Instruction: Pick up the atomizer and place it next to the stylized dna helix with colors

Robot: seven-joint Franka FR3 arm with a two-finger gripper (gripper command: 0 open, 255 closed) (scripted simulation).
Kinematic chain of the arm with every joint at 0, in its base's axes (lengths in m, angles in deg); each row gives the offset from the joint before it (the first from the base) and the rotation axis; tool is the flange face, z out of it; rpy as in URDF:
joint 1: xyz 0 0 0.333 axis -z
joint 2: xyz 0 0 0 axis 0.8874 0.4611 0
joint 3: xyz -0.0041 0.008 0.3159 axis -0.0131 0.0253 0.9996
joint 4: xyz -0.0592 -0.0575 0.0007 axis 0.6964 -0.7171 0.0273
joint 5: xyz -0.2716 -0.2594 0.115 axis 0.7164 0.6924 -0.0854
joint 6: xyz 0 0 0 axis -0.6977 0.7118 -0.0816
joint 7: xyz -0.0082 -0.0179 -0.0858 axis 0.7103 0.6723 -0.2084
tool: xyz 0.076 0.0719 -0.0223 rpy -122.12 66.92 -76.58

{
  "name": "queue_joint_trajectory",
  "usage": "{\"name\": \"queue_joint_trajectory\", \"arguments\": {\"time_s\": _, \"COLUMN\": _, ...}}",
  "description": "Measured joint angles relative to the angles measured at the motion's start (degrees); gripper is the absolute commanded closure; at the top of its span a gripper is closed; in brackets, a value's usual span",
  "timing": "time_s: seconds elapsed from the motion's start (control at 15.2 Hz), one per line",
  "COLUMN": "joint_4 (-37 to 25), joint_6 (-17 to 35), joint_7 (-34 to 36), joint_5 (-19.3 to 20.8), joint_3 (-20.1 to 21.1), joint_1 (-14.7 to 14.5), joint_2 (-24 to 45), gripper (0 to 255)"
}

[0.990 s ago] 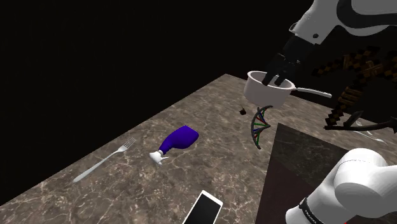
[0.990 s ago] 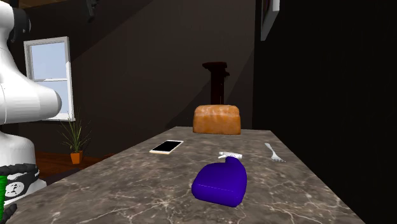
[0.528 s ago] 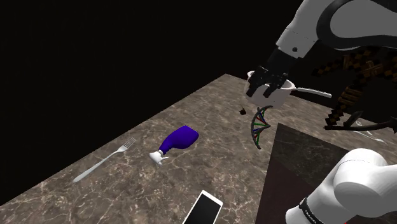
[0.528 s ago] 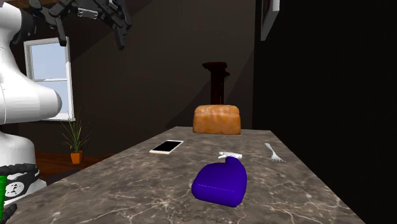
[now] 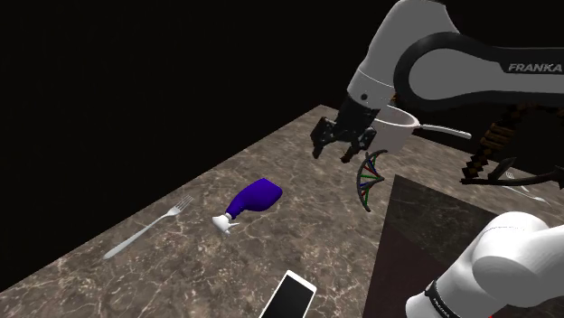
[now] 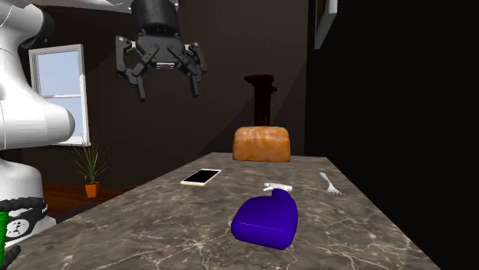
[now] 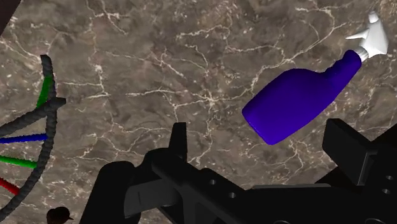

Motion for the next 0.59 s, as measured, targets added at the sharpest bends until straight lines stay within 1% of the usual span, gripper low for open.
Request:
{"name": "queue_joint_trajectory", "arguments": {"time_s": 0.13, "joint_4": -0.29, "joint_6": 2.55, "joint_7": 5.6, "joint_5": -0.49, "joint_3": 3.75, "joint_1": 0.68, "joint_2": 2.79, "gripper": 0}}
{"name": "queue_joint_trajectory", "arguments": {"time_s": 0.26, "joint_4": -1.04, "joint_6": 5.45, "joint_7": 10.75, "joint_5": -0.23, "joint_3": 7.06, "joint_1": 1.98, "joint_2": 6.6, "gripper": 0}}
{"name": "queue_joint_trajectory", "arguments": {"time_s": 0.4, "joint_4": -2.66, "joint_6": 7.49, "joint_7": 16.35, "joint_5": 0.59, "joint_3": 10.43, "joint_1": 3.39, "joint_2": 10.47, "gripper": 0}}
{"name": "queue_joint_trajectory", "arguments": {"time_s": 0.59, "joint_4": -5.59, "joint_6": 10.37, "joint_7": 25.06, "joint_5": 3.16, "joint_3": 15.29, "joint_1": 5.92, "joint_2": 16.95, "gripper": 0}}
